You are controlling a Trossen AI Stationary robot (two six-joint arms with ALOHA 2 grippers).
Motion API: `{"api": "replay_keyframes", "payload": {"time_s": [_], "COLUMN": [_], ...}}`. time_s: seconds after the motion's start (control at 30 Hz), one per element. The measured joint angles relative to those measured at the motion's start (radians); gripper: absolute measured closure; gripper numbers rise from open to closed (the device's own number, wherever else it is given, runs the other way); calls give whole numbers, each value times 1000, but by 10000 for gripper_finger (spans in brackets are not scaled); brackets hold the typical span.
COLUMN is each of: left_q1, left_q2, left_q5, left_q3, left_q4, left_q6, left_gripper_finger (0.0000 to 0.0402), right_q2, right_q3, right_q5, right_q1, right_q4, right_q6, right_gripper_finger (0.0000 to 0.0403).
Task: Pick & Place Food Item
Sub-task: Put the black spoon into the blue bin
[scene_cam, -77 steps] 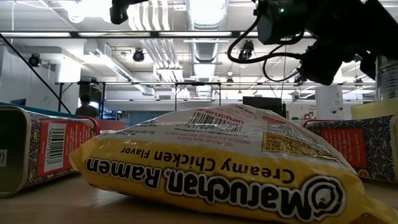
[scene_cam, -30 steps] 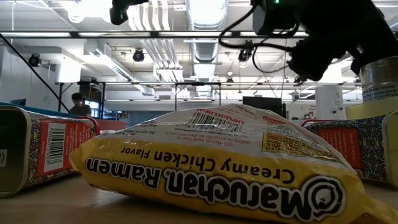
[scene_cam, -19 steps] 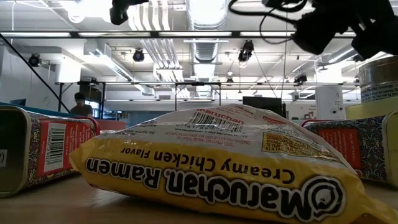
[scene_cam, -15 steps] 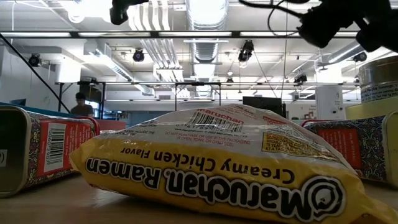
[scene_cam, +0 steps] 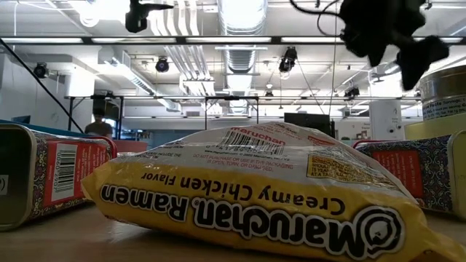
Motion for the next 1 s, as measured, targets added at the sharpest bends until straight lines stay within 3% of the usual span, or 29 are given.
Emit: {"api": "replay_keyframes", "payload": {"time_s": [0.13,0.27,0.43,0.7,1.0], "left_q1": [0,0,0,0,0], "left_q2": [0,0,0,0,-1], "left_q5": [-1,-3,-64,-83,-80], "left_q3": [0,0,0,0,0], "left_q4": [-70,-111,-109,-109,-156], "left_q6": [-30,-34,-38,-38,11], "left_gripper_finger": [115,115,115,115,115], "right_q2": [2,43,163,450,687], "right_q3": [-82,-108,-18,229,426], "right_q5": [0,9,75,175,157], "right_q1": [-42,-74,-73,-74,-43], "right_q4": [203,337,306,161,53], "right_q6": [-19,94,191,193,228], "right_gripper_finger": [21,21,21,21,21]}}
